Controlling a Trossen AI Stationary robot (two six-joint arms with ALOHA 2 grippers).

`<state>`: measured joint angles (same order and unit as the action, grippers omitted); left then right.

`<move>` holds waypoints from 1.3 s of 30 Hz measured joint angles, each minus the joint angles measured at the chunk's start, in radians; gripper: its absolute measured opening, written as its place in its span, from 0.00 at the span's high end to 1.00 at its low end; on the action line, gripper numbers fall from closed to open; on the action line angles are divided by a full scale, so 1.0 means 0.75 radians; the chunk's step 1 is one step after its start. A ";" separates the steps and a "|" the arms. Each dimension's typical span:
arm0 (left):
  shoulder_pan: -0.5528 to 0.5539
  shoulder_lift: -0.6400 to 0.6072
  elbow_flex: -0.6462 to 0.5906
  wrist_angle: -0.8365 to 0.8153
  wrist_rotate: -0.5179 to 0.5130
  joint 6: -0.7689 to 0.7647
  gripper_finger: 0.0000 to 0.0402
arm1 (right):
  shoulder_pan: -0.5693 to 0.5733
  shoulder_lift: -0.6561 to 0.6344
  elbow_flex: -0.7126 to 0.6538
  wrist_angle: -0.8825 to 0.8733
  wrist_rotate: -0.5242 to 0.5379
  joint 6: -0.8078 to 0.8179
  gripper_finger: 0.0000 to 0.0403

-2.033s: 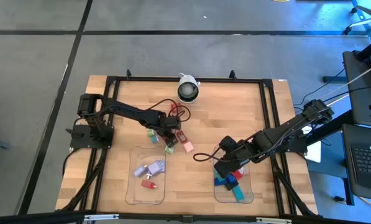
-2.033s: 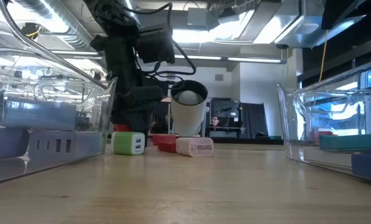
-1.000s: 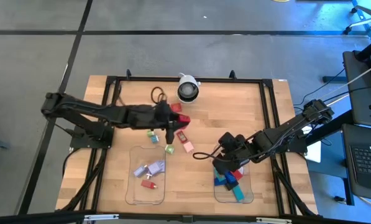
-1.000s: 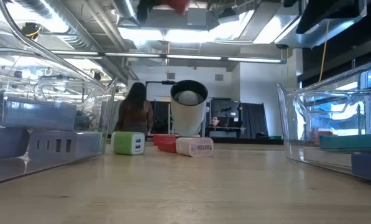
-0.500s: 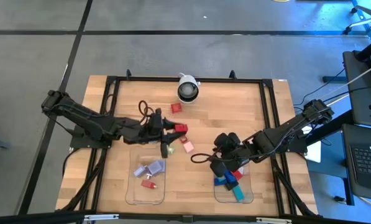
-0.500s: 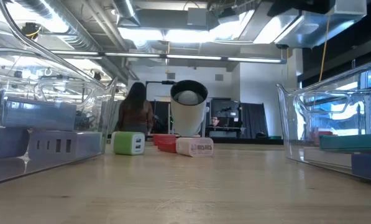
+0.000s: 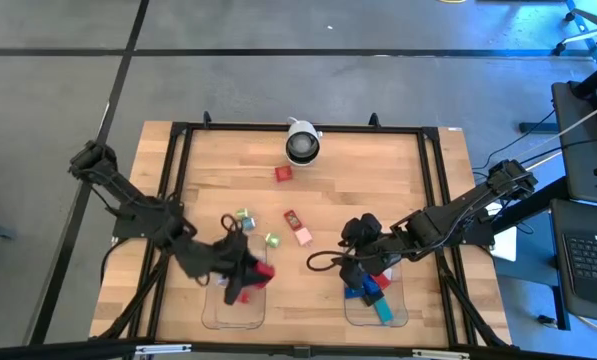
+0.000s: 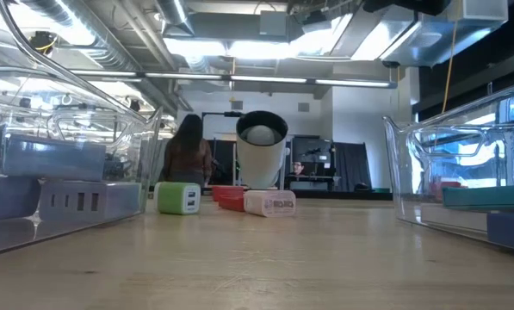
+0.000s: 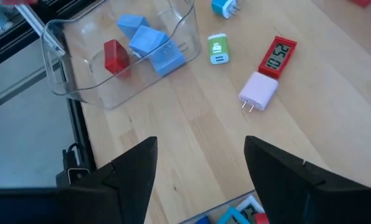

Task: Pick & Place Office items
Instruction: Put the bottom red charger adapter into the left transparent bin, then put the top green charger adapter into the left transparent bin

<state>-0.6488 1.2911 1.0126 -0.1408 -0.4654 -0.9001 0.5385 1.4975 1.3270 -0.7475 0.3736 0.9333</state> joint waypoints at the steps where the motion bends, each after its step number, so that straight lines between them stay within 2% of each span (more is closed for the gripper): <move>1: -0.024 0.000 0.000 -0.066 0.022 -0.077 0.69 | 0.000 0.000 0.000 0.000 0.000 -0.004 0.39; 8: -0.122 0.045 -0.001 -0.649 0.111 -0.668 0.69 | 0.000 0.000 0.000 0.000 0.000 -0.016 0.39; 12: -0.116 0.109 -0.001 -0.826 0.176 -0.832 0.69 | 0.000 0.000 0.000 0.000 0.001 -0.041 0.39; 20: -0.034 0.262 -0.001 -0.820 0.333 -0.765 0.68 | -0.017 0.000 0.000 0.004 0.004 -0.043 0.39; 28: 0.030 0.310 -0.001 -0.821 0.411 -0.761 0.67 | -0.055 0.000 0.000 0.005 0.004 -0.042 0.39; 33: 0.048 0.304 -0.001 -0.820 0.445 -0.746 0.60 | -0.078 0.000 0.000 0.010 0.001 -0.042 0.39; 39: 0.081 0.303 -0.001 -0.756 0.520 -0.609 0.49 | -0.099 0.000 0.000 0.010 0.000 -0.042 0.39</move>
<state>-0.5879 1.5182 1.0122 -0.7075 -0.0752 -1.3570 0.4642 1.4975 1.3270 -0.7403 0.3737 0.9020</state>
